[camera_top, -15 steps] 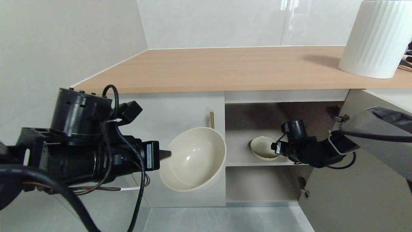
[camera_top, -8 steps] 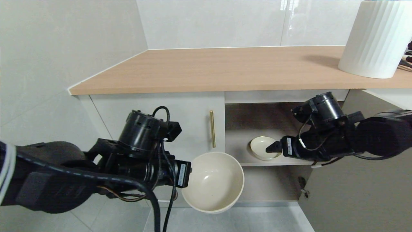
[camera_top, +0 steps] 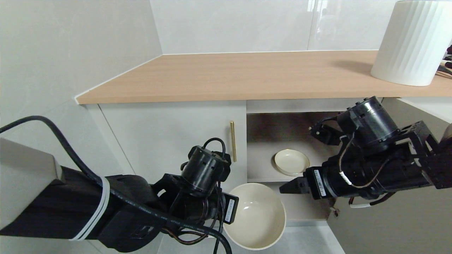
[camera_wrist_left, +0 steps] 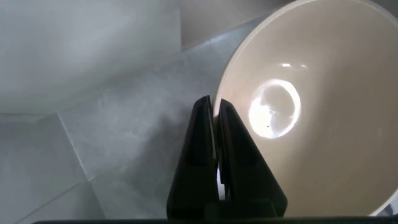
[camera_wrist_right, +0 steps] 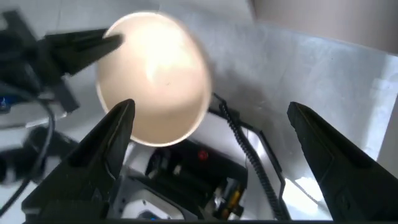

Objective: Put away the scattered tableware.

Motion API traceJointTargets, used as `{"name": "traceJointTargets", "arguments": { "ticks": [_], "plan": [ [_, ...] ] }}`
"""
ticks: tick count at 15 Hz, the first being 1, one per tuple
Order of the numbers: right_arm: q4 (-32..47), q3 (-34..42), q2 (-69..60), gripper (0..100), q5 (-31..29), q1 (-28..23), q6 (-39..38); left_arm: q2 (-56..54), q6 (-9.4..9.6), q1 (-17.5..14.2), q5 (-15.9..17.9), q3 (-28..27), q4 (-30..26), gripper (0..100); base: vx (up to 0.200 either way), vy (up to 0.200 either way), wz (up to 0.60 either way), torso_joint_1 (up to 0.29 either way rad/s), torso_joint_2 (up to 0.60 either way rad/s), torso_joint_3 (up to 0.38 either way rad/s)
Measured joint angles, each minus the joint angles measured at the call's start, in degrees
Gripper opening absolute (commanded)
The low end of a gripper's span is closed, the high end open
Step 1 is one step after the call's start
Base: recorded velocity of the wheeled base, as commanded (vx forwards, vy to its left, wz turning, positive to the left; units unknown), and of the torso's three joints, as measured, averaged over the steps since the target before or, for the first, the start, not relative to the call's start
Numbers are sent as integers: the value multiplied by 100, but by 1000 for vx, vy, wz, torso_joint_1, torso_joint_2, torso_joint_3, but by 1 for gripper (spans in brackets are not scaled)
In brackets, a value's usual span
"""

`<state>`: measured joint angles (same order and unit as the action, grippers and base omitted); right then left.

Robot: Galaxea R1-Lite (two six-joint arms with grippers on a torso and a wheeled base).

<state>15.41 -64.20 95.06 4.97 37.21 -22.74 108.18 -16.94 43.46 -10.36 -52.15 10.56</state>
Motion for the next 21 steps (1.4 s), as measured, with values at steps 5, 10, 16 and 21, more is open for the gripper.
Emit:
{"name": "traceJointTargets", "arguments": {
  "ticks": [5,10,16,21],
  "plan": [
    [-33,26,649,100,-279,190,18,-27,-108,127,-17,4,57,0,0,0,0,0,0,0],
    [-88,-29,1134,100,-527,273,-1,-143,-122,161,-72,22,60,0,0,0,0,0,0,0],
    [-217,-16,1218,0,-530,284,-26,-83,-130,161,-69,30,61,0,0,0,0,0,0,0],
    [-228,-7,1226,0,-533,306,-24,-60,-134,166,-63,30,72,0,0,0,0,0,0,0]
  ]
}}
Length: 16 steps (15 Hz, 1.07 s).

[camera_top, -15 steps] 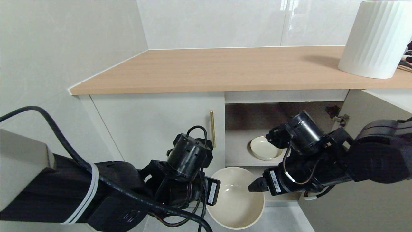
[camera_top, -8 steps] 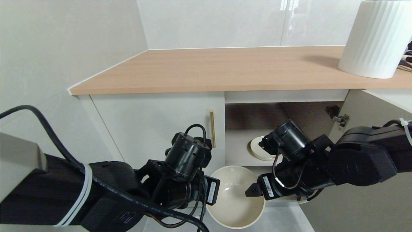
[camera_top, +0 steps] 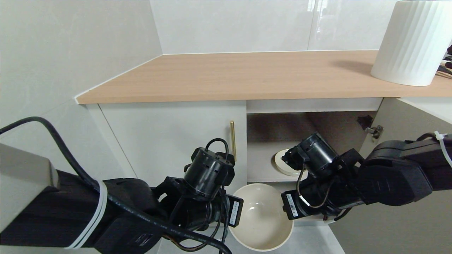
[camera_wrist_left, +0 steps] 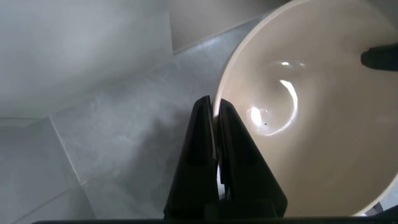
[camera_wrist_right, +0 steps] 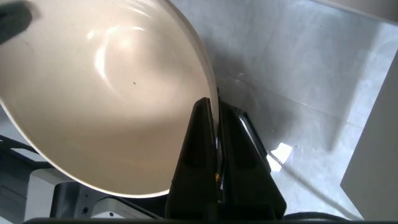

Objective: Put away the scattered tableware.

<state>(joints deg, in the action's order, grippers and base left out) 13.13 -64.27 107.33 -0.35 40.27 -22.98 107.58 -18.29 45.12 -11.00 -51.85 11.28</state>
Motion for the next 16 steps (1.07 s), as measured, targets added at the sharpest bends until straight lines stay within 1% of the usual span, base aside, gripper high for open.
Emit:
{"name": "traceJointTargets", "arguments": {
  "ticks": [5,6,12,14,16],
  "plan": [
    [2,7,2,0,0,5,0,0,1,-5,-4,0,-6,0,0,0,0,0,0,0],
    [2,7,2,0,0,6,2,0,1,-5,-9,0,-11,100,0,0,0,0,0,0],
    [11,13,12,0,0,5,7,-20,-13,-11,-28,0,95,100,0,0,0,0,0,0],
    [4,13,39,0,-134,6,-1,-23,-177,-11,-27,0,139,100,0,0,0,0,0,0],
    [-154,51,91,0,-361,-2,-17,-26,-207,-16,-27,0,152,100,0,0,0,0,0,0]
  ]
}}
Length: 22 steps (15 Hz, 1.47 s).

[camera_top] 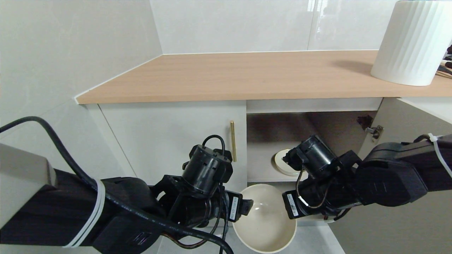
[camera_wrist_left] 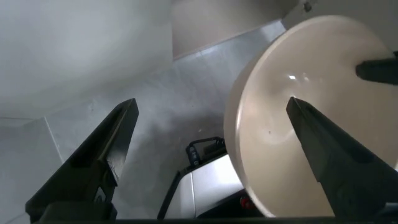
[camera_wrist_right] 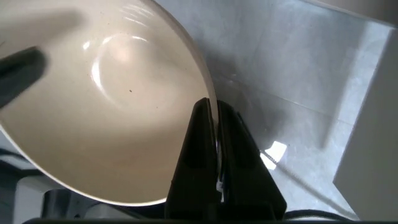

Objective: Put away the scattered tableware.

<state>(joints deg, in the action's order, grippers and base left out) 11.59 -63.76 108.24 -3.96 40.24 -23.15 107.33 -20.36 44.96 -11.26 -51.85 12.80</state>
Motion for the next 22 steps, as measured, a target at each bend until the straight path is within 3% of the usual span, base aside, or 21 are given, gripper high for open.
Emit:
{"name": "traceJointTargets", "arguments": {
  "ticks": [3,5,7,14,22],
  "plan": [
    [-1515,402,229,0,-261,-251,0,-22,-6,-17,-6,0,6,100,0,0,0,0,0,0],
    [-3201,781,439,0,-312,-607,20,-30,-9,-12,-9,0,4,100,0,0,0,0,0,0],
    [-4134,1040,680,0,-496,-1056,57,-44,-9,-15,-23,0,0,100,0,0,0,0,0,0],
    [-4383,574,1326,0,-840,-2043,-2,-105,-11,-12,-39,0,4,100,0,0,0,0,0,0],
    [-4301,-127,1919,0,-1123,-2395,-345,-129,-9,-17,-39,0,6,100,0,0,0,0,0,0]
  ]
}}
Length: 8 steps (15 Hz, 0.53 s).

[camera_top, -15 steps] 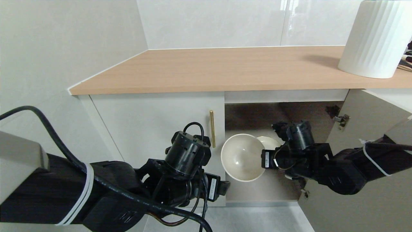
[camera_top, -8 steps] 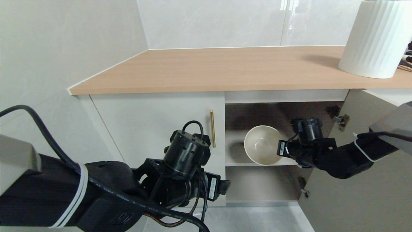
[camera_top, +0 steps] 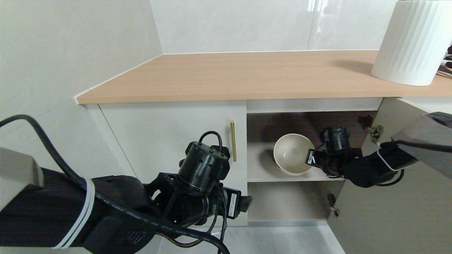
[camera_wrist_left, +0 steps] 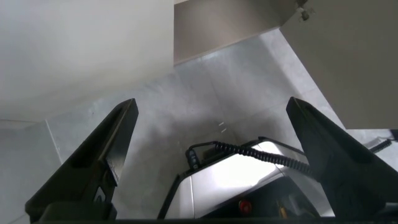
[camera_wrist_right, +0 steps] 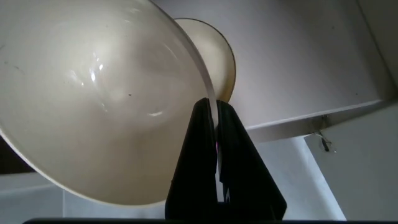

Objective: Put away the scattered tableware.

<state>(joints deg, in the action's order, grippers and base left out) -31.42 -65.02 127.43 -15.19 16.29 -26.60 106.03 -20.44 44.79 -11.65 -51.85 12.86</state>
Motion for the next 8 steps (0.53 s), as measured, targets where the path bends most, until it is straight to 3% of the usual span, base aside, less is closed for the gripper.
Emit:
{"name": "traceJointTargets", "arguments": {
  "ticks": [8],
  "plan": [
    [424,-727,529,0,59,-194,-295,-35,-74,-17,5,-22,11,100,0,0,0,0,0,0]
  ]
}}
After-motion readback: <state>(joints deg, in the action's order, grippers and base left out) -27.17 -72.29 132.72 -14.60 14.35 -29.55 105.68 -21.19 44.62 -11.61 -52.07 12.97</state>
